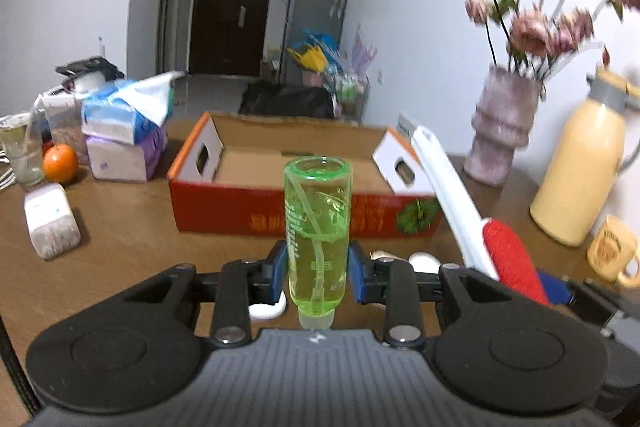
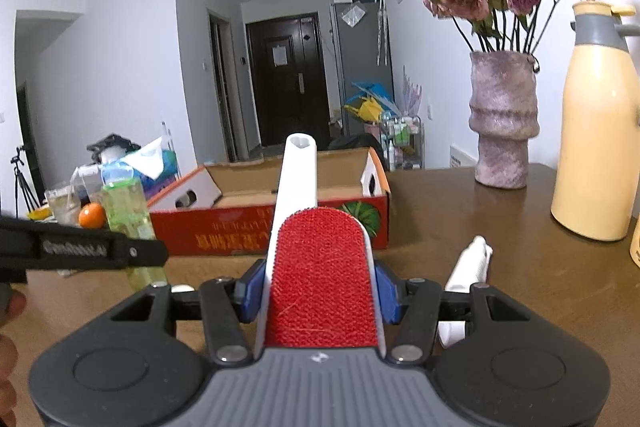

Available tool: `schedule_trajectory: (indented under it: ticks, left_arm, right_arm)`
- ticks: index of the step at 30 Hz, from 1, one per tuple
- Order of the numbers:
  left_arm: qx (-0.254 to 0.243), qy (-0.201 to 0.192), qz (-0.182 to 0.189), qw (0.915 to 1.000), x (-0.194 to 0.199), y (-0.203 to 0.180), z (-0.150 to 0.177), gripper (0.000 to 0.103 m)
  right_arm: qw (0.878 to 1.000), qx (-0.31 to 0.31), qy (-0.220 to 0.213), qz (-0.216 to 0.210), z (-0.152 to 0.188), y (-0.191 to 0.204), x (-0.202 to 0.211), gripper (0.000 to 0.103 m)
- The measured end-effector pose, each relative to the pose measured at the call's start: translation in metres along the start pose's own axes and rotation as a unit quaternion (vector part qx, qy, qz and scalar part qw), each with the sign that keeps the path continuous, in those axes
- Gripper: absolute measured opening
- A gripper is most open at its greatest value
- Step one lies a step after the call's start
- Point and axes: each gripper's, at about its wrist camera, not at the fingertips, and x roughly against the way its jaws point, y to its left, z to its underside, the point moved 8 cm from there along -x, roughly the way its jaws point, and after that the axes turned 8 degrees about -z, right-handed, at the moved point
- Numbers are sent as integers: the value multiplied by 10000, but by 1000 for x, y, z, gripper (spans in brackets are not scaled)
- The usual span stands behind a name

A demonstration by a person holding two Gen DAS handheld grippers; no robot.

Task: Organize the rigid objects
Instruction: 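Carry the green bottle and lint roller in both tools over the cardboard box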

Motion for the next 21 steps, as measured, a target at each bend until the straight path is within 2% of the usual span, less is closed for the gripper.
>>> schedule_trajectory:
  ticks: [7,21]
  left_arm:
    - [274,-227,-145,9993,0,14,-24,32]
    - [551,-260,-309,9977,-36,29,-53,32]
  right_arm:
    - [9998,14,-198,-52,-24,13,-16,55]
    - [9991,-74,-411,-98,-47,26,-52,55]
